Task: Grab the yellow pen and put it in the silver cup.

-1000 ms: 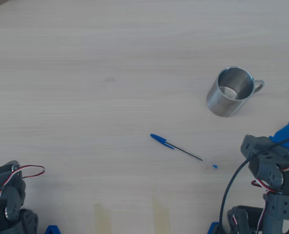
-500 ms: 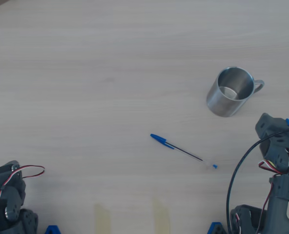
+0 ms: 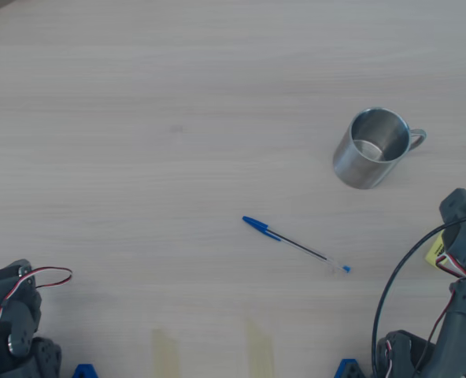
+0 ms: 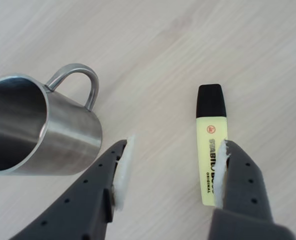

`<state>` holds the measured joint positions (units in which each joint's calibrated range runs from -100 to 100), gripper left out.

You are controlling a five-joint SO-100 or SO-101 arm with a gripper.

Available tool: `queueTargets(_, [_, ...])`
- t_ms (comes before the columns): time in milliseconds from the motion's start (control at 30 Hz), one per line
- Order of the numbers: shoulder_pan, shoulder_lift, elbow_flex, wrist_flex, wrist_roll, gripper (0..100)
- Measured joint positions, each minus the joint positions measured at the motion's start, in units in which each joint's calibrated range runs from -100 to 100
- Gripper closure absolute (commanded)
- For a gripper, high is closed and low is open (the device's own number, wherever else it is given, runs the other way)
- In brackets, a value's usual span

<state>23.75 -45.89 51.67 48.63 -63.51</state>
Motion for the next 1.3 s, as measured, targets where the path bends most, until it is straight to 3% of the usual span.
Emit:
queueTargets(767, [0.84,14.26,0.00,-1.18,1.59,73])
queueTargets(1300, [2.59,23.51,-0.09,-9.16,1.64,73])
